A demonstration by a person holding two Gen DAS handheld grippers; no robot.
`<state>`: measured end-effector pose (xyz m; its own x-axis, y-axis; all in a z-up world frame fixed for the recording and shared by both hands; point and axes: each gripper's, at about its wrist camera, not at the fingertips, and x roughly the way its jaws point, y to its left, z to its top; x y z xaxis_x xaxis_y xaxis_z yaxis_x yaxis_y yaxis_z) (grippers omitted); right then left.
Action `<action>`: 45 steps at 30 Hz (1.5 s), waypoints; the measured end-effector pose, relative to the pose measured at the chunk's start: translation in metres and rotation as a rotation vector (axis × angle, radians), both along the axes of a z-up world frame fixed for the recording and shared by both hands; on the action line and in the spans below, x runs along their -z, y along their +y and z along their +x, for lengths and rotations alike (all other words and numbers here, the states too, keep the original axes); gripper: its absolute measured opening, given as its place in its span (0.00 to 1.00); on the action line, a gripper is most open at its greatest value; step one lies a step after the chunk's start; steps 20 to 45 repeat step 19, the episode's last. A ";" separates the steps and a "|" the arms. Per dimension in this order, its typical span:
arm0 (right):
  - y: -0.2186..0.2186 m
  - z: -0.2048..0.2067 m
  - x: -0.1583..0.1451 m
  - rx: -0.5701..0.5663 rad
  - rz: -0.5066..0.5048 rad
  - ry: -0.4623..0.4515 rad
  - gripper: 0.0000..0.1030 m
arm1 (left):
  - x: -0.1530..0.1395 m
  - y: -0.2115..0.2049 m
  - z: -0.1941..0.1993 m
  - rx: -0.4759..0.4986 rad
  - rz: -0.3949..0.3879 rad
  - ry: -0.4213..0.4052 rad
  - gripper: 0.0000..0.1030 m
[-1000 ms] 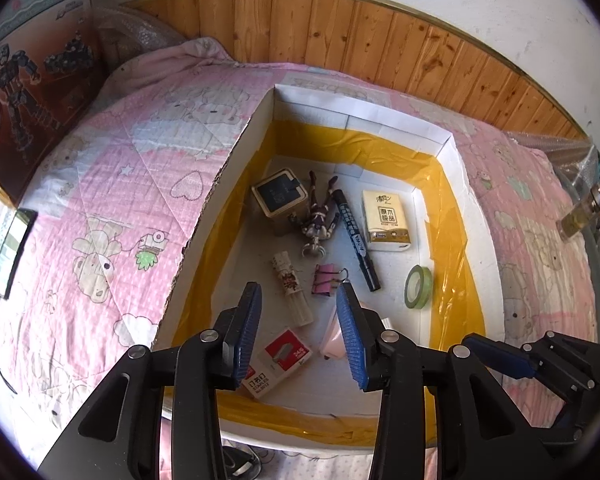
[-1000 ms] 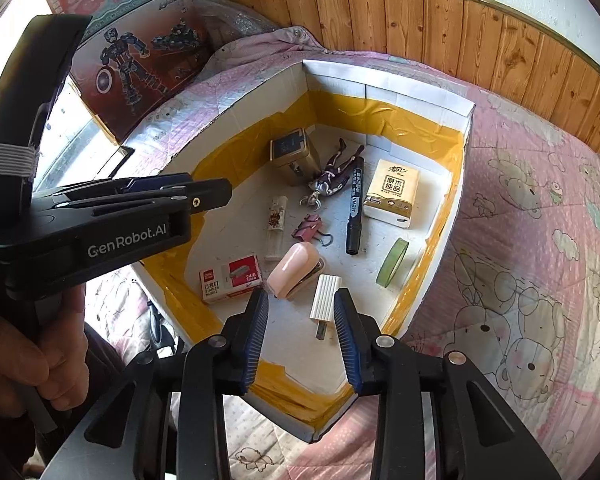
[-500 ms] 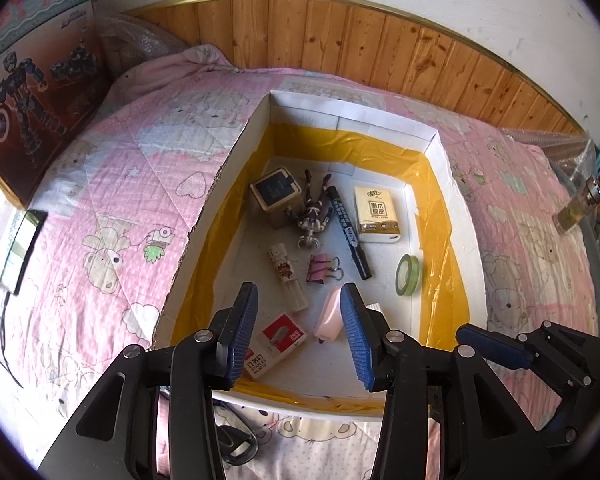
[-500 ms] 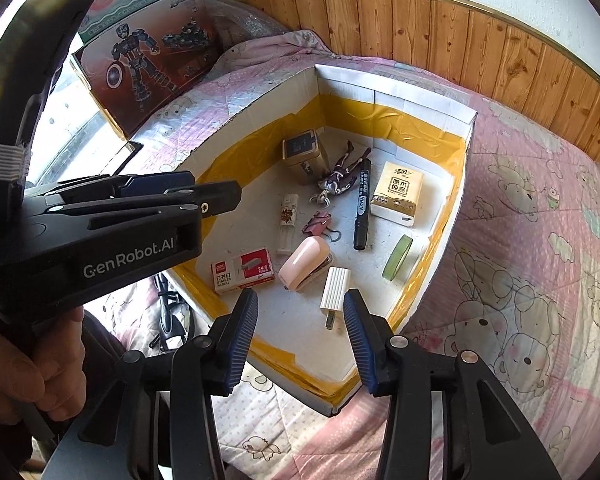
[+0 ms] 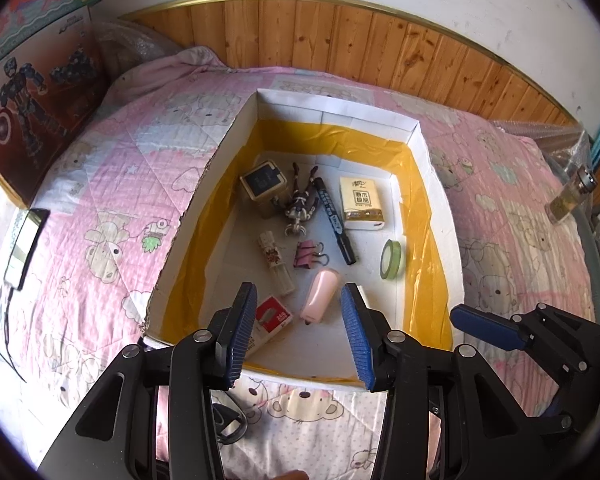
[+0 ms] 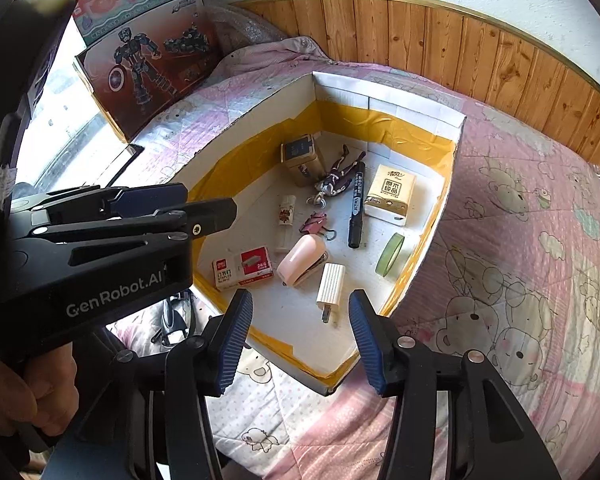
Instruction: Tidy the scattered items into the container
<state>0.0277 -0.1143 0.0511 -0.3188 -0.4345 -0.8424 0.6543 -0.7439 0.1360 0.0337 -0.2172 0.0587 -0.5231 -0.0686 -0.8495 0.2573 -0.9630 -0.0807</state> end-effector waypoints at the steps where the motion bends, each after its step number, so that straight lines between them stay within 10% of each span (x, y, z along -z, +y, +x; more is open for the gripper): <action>1: 0.001 0.000 0.000 0.000 -0.001 0.000 0.51 | 0.000 0.001 0.001 0.001 0.007 -0.001 0.45; 9: 0.003 0.002 0.000 0.000 -0.003 0.002 0.51 | -0.003 0.011 0.008 0.003 0.026 0.019 0.58; 45: 0.006 0.007 -0.003 -0.002 -0.008 0.008 0.51 | -0.007 0.021 0.015 0.012 -0.014 0.037 0.58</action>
